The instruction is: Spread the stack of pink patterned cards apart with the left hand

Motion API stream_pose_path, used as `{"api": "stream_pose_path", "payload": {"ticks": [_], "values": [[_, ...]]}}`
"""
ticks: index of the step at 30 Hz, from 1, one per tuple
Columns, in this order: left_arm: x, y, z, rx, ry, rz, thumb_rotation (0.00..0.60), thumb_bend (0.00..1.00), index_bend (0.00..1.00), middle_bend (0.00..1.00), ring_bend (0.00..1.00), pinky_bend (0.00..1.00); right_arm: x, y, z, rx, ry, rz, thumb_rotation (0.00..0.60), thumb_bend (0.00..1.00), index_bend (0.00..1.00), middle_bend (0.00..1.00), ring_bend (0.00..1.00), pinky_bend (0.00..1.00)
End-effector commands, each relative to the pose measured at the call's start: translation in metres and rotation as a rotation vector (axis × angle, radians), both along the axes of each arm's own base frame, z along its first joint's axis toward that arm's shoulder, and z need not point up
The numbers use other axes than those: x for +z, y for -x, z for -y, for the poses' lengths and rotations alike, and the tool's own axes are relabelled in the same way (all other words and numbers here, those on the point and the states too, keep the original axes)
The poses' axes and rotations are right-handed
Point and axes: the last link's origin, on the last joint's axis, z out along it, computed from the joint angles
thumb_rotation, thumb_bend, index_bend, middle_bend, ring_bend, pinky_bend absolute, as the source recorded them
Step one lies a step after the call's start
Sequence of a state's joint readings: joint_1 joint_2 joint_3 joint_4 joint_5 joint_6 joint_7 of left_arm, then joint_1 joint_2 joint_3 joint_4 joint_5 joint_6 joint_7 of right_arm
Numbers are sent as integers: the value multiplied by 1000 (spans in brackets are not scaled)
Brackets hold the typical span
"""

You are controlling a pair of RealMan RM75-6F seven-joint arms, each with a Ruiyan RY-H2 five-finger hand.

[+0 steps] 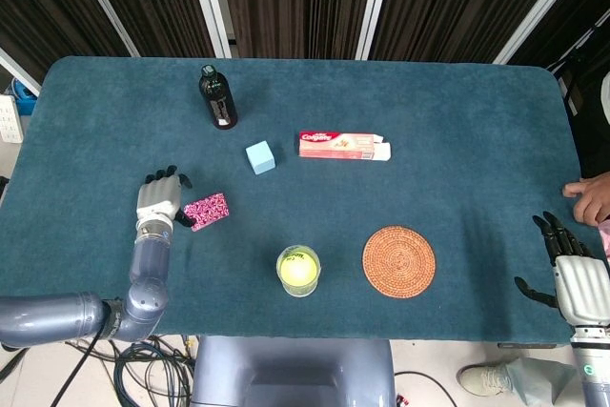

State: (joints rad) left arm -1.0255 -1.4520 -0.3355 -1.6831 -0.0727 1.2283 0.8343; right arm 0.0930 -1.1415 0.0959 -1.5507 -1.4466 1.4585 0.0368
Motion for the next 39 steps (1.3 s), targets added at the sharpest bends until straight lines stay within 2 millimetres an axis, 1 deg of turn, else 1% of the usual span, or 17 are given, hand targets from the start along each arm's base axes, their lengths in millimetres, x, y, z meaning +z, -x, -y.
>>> {"api": "stream_pose_path", "payload": {"ticks": [1,5,12,16,39], "values": [[-4,-2,0,-6,0,-3,600,164,337,103,0,14,0,1,0,-2,0,1,600,174,93,53,150,279],[-16,-6,0,-8,13,4,600,136,336,104,0,14,3,2,0,-2,4,9,600,174,93,53,150,279],[-25,-10,-1,-6,3,10,600,137,373,120,0,16,6,4,0,-7,12,18,600,174,94,53,151,279],[-29,-13,-1,-30,3,-22,600,147,387,122,0,16,7,4,0,-6,15,23,600,174,93,53,150,278],[-39,-10,1,-14,6,-37,600,153,407,133,0,16,10,8,0,-21,29,28,600,174,93,53,151,279]]}}
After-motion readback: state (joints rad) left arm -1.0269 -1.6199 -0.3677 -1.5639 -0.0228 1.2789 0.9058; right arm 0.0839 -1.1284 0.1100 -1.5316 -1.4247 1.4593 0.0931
